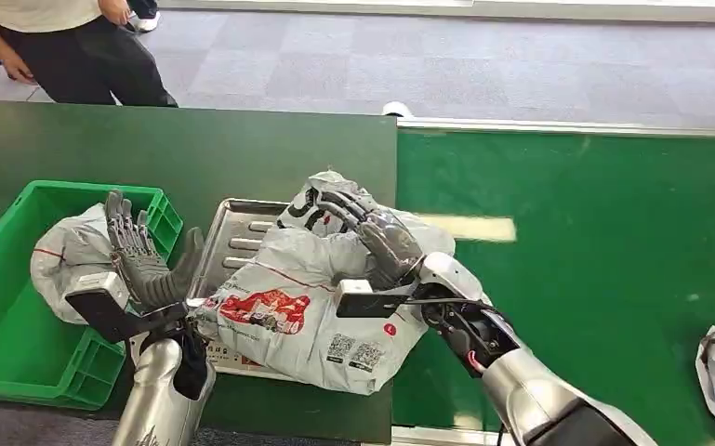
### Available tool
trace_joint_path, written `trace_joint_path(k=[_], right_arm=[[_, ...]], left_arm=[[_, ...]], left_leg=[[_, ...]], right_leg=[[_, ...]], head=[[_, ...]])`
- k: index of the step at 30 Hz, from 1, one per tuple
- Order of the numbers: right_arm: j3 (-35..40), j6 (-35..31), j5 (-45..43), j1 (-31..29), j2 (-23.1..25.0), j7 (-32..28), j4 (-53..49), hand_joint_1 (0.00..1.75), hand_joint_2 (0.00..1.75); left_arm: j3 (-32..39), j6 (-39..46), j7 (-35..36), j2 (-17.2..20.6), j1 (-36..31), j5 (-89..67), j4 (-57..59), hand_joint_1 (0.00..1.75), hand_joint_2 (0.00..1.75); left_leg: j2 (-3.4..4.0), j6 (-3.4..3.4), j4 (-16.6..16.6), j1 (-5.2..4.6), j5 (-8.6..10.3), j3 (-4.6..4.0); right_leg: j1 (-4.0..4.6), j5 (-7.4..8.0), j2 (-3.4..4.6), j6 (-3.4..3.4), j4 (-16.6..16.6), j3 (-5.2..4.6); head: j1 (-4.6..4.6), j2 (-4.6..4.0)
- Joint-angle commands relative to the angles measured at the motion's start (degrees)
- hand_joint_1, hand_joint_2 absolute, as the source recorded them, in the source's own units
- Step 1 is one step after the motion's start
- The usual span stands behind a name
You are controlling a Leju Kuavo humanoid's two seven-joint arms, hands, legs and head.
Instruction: Moved the parcel from conveyor to table for the left to box.
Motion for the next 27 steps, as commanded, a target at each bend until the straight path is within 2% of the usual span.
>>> trace_joint_path(k=[1, 9, 13, 17, 27], right_arm=[[-4.6, -0.86, -5.45, 2.73, -2.29, -1.42, -10.01, 0.0, 1.75], [-8.36, 2.73, -14.53, 8.75, -6.06, -1.42, -25.09, 0.0, 1.75], [-10.3, 2.81, -17.3, 9.87, -5.95, -1.42, -27.67, 0.0, 1.75], [-14.42, 1.83, -21.47, 13.78, -5.79, -1.42, -32.62, 0.0, 1.75], [-19.39, 0.17, -26.26, 20.6, -6.38, -1.42, -40.79, 0.0, 1.75]], left_arm=[[0.52, -0.34, 0.04, 0.75, -0.03, 0.09, 0.65, 0.0, 1.75], [0.89, -0.45, 0.04, 1.04, 0.68, 0.17, 0.0, 0.0, 1.75], [1.21, -0.35, 0.04, 1.17, 1.04, 0.26, -0.57, 0.0, 1.75], [1.47, -0.73, 0.04, 1.19, 1.97, 0.13, -1.68, 0.0, 1.75], [1.15, -1.15, 0.04, 1.2, 3.11, -0.02, -2.88, 0.0, 1.75]], left_leg=[[-0.05, 0.1, -0.04, -0.04, 0.03, 0.0], [-0.17, 0.18, -0.14, -0.06, 0.05, 0.11], [-0.06, 0.09, -0.03, -0.04, 0.03, -0.02], [-0.05, 0.13, -0.08, -0.04, 0.02, 0.05], [-0.09, 0.08, -0.05, -0.03, 0.01, 0.02]], right_leg=[[-0.01, 0.0, -0.09, -0.08, -0.02, 0.01], [0.0, -0.02, -0.24, -0.15, -0.12, 0.16], [-0.02, -0.01, -0.12, -0.08, -0.01, -0.02], [0.0, 0.0, -0.12, -0.12, -0.07, 0.06], [0.0, -0.02, -0.12, -0.07, -0.05, 0.04]], head=[[0.0, 0.0], [0.02, 0.0], [0.02, 0.0], [0.0, 0.0], [0.0, 0.0]])
